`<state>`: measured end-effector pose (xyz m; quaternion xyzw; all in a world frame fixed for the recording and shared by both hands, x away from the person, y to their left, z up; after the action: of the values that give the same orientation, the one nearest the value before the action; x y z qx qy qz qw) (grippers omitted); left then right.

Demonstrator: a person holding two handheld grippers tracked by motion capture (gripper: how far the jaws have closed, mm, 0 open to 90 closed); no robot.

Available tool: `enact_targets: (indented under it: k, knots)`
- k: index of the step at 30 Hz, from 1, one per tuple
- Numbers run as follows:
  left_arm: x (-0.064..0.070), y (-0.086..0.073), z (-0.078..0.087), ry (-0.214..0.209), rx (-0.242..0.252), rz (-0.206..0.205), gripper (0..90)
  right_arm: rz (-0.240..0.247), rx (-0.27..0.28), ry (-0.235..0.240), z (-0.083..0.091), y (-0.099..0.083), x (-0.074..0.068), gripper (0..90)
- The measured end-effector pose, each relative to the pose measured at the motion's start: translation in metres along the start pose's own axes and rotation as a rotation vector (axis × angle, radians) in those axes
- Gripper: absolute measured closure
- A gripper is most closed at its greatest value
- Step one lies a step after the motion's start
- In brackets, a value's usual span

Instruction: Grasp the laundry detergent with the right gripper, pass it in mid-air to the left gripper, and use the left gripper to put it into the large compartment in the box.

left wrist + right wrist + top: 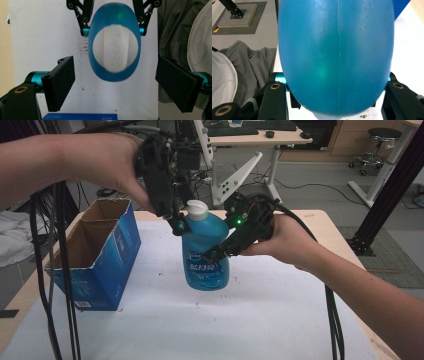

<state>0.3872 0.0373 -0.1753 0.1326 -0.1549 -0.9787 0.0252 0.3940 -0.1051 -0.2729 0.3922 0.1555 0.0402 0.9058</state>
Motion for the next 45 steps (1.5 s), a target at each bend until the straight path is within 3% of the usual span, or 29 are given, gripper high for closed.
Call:
enact_targets:
  k: [4, 29, 45]
  knots:
    - [0.000, 0.003, -0.003, 0.016, -0.013, 0.001, 16.3, 0.004, 0.002, 0.004, 0.000, 0.003, -0.001, 46.2]
    - [0.005, 0.008, -0.015, 0.010, -0.031, 0.021, 17.7, 0.004, 0.003, 0.000, 0.004, 0.003, -0.002, 46.3]
    - [0.007, 0.009, -0.017, 0.010, -0.041, 0.005, 28.3, -0.008, 0.006, -0.004, 0.004, 0.003, -0.002, 46.3]
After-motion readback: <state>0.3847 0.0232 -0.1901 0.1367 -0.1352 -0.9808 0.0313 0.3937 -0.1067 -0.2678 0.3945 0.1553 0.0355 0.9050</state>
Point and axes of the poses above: each handheld gripper's, and its own axes: z roughly backward along the jaws, y roughly out of its top, x roughly to its right, the point moved 2 cm from there along -z, roughly forward along the jaws, and after that the axes turned 15 degrees about y, right-handed, at the moved point
